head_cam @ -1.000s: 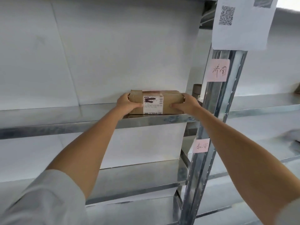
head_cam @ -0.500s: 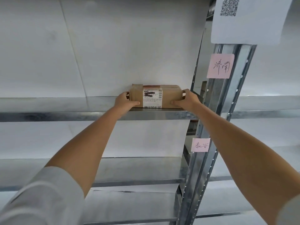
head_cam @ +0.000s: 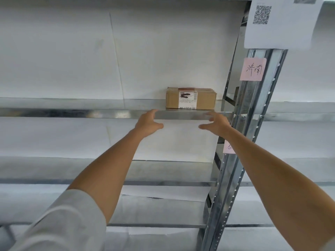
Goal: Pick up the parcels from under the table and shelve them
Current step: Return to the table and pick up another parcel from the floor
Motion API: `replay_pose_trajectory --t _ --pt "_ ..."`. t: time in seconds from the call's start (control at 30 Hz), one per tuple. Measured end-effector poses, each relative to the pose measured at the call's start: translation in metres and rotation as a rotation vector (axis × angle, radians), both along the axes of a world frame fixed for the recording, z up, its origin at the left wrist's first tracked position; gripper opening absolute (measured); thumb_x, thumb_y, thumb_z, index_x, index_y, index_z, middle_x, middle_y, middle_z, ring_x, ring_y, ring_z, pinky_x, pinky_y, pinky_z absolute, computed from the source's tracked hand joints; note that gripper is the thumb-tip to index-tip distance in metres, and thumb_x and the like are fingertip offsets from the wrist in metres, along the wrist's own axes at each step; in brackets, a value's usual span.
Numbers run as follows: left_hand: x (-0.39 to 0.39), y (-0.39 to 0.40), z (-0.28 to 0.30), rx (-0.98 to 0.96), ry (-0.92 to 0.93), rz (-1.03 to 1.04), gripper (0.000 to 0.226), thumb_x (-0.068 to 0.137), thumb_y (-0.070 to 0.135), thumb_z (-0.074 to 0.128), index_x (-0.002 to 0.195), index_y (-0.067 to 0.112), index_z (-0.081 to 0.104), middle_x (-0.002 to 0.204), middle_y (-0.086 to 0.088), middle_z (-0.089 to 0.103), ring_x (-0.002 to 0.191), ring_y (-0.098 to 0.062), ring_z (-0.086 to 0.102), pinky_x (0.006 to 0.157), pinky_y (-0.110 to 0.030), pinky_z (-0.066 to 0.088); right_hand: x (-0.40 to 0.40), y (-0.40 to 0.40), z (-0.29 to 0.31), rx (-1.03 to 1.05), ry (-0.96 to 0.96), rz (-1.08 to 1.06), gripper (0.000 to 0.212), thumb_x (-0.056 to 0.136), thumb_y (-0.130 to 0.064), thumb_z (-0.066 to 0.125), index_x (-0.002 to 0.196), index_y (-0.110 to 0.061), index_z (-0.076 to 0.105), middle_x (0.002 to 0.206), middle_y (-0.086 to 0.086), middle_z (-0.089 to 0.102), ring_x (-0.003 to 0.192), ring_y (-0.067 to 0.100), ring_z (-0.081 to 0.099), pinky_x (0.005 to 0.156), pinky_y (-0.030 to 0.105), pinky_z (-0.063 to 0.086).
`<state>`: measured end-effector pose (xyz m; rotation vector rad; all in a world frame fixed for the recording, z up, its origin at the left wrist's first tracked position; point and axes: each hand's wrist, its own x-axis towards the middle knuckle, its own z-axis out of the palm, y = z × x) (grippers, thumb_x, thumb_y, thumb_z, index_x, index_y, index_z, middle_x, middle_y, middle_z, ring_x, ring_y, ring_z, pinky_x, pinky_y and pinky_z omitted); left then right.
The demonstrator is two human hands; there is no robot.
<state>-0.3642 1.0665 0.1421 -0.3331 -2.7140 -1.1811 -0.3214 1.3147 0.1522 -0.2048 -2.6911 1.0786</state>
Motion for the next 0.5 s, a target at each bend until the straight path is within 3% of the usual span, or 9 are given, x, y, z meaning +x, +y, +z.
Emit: replay_pose_trajectory --t 0.33,0.5 --pt "0.102 -0.145 -0.044 -0.027 -0.16 0.146 0.072 0.081 0.025 0.067 0.145 0.019 0.035 0.139 -0.009 0.05 0.121 -0.027 0.053 0.102 -0.037 0.043 0.062 -0.182 -0.043 0.099 -0.174 0.251 0.078 0.077 -0.035 0.074 0.143 -0.017 0.036 0.141 0.014 0.047 0.127 0.03 0.047 0.106 0.042 0.041" --pt "0.141 -0.24 -0.053 -0.064 -0.178 0.29 0.072 0.082 0.027 0.067 0.145 0.018 0.035 0.144 -0.01 0.046 0.128 -0.029 0.048 0.105 -0.039 0.043 0.066 -0.296 -0.056 0.206 -0.164 0.441 0.075 0.08 -0.04 0.07 0.144 -0.022 0.035 0.14 0.012 0.049 0.127 0.031 0.048 0.105 0.043 0.041"
